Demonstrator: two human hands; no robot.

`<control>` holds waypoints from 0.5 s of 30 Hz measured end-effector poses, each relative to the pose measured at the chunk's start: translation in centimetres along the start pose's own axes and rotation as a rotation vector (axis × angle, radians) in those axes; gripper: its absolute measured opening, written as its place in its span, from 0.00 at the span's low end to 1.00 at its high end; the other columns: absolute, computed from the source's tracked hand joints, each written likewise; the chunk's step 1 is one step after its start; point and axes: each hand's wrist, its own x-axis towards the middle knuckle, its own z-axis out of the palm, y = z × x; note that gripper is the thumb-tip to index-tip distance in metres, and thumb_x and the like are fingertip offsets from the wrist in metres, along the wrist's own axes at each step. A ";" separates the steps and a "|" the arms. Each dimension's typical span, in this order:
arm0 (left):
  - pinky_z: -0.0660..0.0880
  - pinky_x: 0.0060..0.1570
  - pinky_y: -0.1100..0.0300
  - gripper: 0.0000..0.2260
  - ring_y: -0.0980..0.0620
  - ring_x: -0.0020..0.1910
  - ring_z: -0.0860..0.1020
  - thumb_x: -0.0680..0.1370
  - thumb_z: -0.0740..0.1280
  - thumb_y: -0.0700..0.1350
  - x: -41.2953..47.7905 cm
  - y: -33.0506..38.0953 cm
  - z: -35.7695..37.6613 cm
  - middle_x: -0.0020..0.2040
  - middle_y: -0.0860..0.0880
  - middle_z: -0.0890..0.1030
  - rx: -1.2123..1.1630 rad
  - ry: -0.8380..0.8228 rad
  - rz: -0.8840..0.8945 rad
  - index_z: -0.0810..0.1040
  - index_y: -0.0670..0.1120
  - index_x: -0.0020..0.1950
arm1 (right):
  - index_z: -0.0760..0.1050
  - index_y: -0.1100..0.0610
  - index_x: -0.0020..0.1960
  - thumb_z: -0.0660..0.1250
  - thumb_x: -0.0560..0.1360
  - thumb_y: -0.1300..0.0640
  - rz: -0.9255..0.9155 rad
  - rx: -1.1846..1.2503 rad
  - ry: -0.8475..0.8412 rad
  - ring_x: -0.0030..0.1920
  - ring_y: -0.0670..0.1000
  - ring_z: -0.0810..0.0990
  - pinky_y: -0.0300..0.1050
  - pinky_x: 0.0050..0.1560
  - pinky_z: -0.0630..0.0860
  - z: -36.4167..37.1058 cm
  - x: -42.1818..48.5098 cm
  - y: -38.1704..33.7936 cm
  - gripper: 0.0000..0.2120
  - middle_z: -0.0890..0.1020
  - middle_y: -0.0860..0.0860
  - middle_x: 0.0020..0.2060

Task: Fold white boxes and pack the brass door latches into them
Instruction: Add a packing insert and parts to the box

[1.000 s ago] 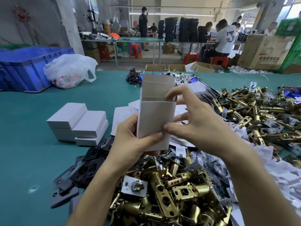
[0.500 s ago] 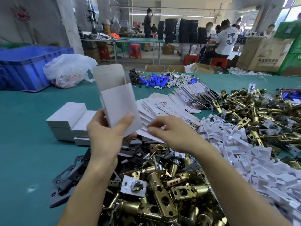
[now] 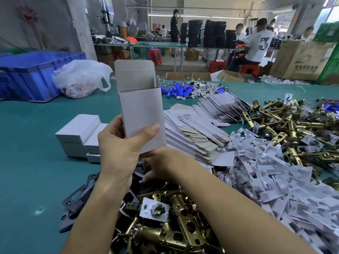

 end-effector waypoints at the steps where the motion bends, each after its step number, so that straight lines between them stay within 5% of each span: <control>1: 0.80 0.29 0.53 0.13 0.43 0.41 0.84 0.61 0.82 0.42 0.0 0.0 0.0 0.43 0.48 0.86 0.000 -0.001 0.001 0.86 0.51 0.44 | 0.77 0.53 0.62 0.69 0.75 0.39 0.005 0.013 0.002 0.64 0.56 0.74 0.48 0.59 0.73 0.1 0.0 0.0 0.22 0.75 0.54 0.63; 6: 0.80 0.27 0.54 0.11 0.45 0.38 0.84 0.62 0.80 0.43 -0.3 0.2 0.2 0.43 0.48 0.86 0.001 -0.021 -0.010 0.86 0.52 0.42 | 0.68 0.50 0.48 0.71 0.72 0.37 0.008 -0.071 -0.002 0.51 0.55 0.73 0.46 0.48 0.69 0.1 -0.4 -0.6 0.20 0.75 0.54 0.52; 10: 0.80 0.26 0.55 0.11 0.45 0.39 0.84 0.63 0.80 0.43 -0.3 0.2 0.3 0.43 0.49 0.86 -0.013 -0.032 -0.009 0.86 0.52 0.42 | 0.74 0.52 0.54 0.71 0.74 0.43 -0.026 -0.079 0.055 0.54 0.56 0.76 0.45 0.47 0.69 -0.3 -1.3 -1.0 0.15 0.77 0.54 0.50; 15: 0.79 0.26 0.57 0.13 0.44 0.37 0.85 0.61 0.81 0.43 -0.5 0.3 0.6 0.44 0.47 0.86 -0.015 -0.004 -0.024 0.85 0.50 0.44 | 0.72 0.53 0.47 0.62 0.76 0.50 0.060 0.084 0.043 0.44 0.54 0.73 0.42 0.38 0.69 -1.1 -2.1 -0.8 0.07 0.75 0.52 0.42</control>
